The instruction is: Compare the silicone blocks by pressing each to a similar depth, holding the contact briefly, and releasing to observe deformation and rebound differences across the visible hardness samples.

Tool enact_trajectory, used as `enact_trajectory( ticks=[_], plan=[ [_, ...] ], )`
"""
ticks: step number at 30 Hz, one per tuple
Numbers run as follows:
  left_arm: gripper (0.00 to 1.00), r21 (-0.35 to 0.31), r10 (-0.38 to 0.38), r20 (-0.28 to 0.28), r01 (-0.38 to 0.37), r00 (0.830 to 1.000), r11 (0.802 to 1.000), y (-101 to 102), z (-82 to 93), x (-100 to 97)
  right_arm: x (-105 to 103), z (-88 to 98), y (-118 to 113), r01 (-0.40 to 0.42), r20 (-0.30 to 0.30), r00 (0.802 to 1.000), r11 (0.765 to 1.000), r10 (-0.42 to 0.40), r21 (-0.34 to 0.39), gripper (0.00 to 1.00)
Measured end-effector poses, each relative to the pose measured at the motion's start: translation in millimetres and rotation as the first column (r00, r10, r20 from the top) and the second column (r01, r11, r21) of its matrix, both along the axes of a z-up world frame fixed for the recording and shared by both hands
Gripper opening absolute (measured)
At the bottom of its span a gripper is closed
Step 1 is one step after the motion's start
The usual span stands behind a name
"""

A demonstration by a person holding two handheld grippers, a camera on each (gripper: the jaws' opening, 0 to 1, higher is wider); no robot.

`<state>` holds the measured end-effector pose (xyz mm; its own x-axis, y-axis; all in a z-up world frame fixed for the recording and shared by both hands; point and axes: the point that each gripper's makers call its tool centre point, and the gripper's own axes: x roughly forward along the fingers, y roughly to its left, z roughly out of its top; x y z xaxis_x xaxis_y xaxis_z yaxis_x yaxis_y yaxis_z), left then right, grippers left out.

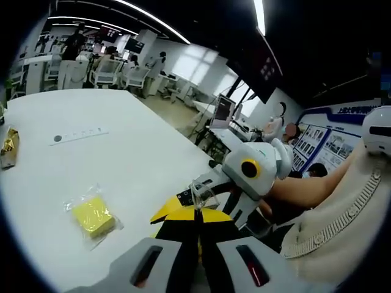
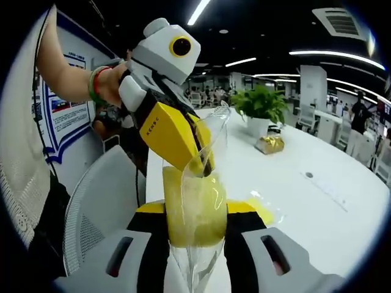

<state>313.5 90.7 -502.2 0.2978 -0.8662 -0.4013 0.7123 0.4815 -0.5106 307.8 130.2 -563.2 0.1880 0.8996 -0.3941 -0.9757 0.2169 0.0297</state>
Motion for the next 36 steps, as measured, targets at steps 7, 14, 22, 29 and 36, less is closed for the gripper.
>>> enact_trajectory(
  ticks=[7, 14, 22, 29, 36],
  plan=[
    [0.0, -0.004, -0.019, 0.014, 0.019, 1.0, 1.0, 3, 1.0, -3.7, -5, -1.7, 1, 0.005, 0.008, 1.0, 1.0, -0.005, -0.028, 0.18],
    [0.0, -0.003, -0.027, 0.013, 0.027, 1.0, 1.0, 5, 0.0, -7.2, -10, -4.6, 1, -0.005, 0.009, 1.0, 0.998, 0.006, -0.059, 0.12],
    [0.0, 0.001, -0.029, 0.006, 0.029, 1.0, 1.0, 5, -1.9, -8.6, -10, -7.4, 1, -0.011, 0.025, 1.0, 0.997, 0.013, -0.077, 0.12],
    [0.0, 0.005, -0.03, 0.004, 0.03, 1.0, 1.0, 5, -4.0, -10.1, -11, -9.6, 0, -0.013, 0.029, 0.999, 0.996, 0.016, -0.086, 0.12],
    [0.0, 0.005, -0.028, 0.001, 0.028, 1.0, 1.0, 5, -4.0, -9.5, -10, -8.7, 1, -0.013, 0.028, 0.999, 0.997, 0.016, -0.075, 0.15]
  ],
)
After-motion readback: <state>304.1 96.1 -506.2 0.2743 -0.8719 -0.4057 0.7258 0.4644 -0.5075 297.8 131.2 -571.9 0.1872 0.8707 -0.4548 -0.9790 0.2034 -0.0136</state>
